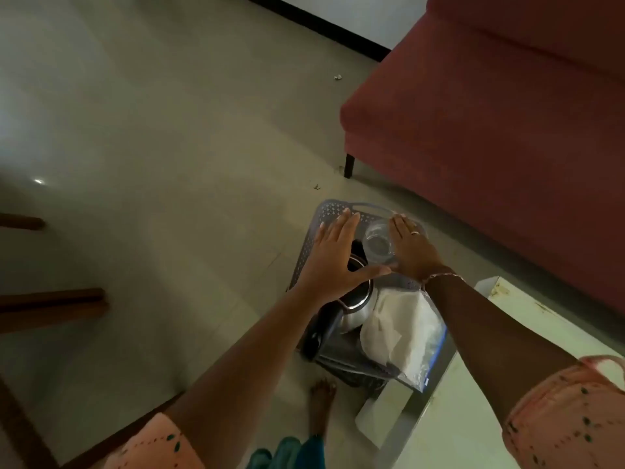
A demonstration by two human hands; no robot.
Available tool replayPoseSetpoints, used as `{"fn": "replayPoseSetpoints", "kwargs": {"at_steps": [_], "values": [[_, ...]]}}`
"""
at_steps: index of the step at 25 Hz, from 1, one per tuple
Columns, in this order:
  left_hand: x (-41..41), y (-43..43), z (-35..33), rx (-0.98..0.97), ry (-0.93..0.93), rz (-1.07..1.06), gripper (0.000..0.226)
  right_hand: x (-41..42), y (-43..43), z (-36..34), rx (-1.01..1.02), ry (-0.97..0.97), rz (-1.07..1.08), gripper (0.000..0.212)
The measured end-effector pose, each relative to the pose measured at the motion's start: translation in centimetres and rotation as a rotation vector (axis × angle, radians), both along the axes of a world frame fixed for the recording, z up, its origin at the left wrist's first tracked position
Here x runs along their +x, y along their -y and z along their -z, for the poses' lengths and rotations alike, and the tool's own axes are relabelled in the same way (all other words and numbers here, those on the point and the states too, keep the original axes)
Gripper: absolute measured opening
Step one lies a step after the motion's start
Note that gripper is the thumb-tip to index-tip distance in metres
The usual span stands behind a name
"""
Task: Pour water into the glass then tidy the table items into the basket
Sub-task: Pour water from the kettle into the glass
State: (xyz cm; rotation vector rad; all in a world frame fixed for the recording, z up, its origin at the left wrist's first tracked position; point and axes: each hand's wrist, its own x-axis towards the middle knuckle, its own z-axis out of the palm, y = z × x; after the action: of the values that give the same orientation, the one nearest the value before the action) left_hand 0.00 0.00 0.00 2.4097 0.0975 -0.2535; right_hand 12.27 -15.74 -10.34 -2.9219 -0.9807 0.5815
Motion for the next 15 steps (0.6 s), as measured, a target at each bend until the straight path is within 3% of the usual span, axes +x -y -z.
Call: {"fn": "replayPoseSetpoints", "kwargs": {"at_steps": [6, 10, 15], "values": [[2.3, 0.1, 0.7, -0.282, -0.037, -0.203, 0.084, 1.2, -1.4, 1.9, -0.107, -0.081, 0.006, 0.113], [3.6, 0.0, 1.2, -0.376, -0.039, -0.268, 0.065, 1.4, -1.8, 3.0, -0.044, 0.007, 0.044, 0.102], [3.4, -0.6, 1.6, -0.418, -0.033, -0.298, 0.062, 1.4, -1.8, 3.0, 0.096, -0.007, 0.096, 0.091]]}}
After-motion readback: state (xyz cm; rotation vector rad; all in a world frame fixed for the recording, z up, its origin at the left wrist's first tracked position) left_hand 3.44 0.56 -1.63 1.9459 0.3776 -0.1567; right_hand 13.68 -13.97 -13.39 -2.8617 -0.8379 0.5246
